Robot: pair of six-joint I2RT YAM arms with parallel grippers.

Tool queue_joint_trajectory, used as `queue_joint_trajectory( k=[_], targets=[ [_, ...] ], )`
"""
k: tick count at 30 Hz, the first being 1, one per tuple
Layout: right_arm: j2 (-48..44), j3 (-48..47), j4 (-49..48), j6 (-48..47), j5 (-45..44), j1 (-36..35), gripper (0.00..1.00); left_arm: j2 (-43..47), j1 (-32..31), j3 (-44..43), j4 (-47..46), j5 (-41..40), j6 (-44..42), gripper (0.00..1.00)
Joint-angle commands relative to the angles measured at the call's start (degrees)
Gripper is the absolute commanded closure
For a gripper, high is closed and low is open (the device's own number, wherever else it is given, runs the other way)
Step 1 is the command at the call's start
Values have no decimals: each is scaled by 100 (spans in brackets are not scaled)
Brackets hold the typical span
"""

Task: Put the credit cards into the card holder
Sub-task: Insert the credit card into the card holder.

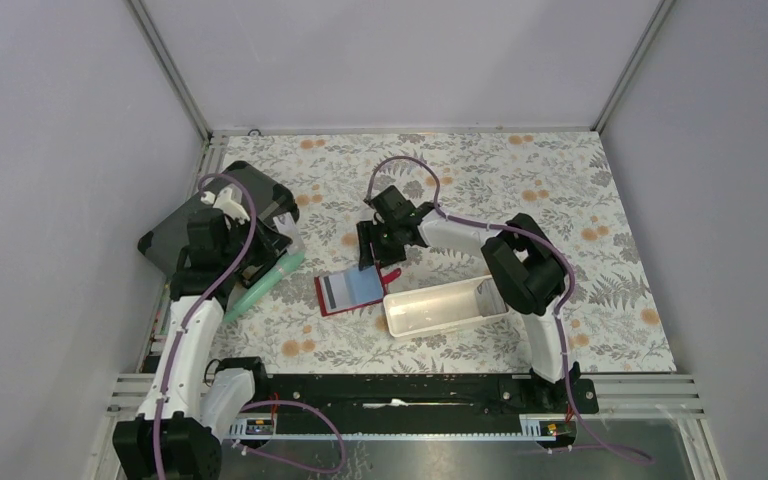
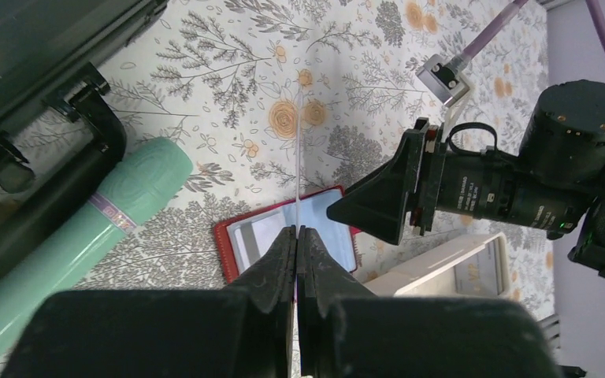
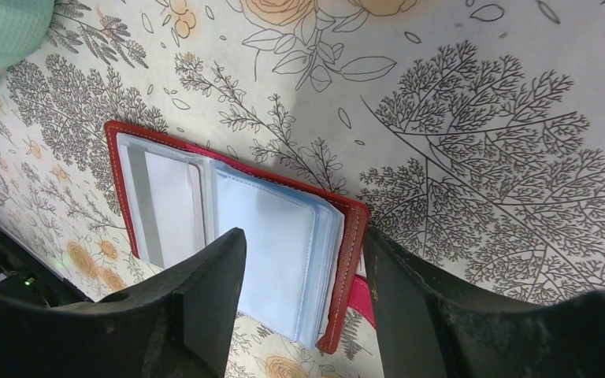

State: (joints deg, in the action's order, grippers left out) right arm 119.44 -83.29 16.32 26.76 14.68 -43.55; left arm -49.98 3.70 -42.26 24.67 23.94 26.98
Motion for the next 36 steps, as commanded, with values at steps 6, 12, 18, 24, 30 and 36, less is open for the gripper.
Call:
queue_joint_trajectory(
  k=[6, 12, 18, 24, 30, 36],
  targets=[
    [-665, -10, 488, -439, -768, -49, 29, 146, -801, 999, -1507, 65, 1361, 100],
    [-957, 471, 834, -472, -789, 355, 26, -534, -1134, 1296, -2062, 358, 1403, 100],
    [-1164, 1000, 520, -419, -143, 548, 32, -1070, -1222, 1466, -2281, 492, 1388, 100],
    [-956, 988, 272, -271, 419, 573, 42, -1419, -1219, 1522, -2435, 660, 1364, 100],
    [-892, 1001, 273, -239, 482, 582, 56, -1755, -1231, 1654, -2876, 761, 1547, 100],
    [-831, 1030, 260, -198, 546, 575, 62, -1856, -1230, 1709, -2880, 812, 1521, 100]
  ],
)
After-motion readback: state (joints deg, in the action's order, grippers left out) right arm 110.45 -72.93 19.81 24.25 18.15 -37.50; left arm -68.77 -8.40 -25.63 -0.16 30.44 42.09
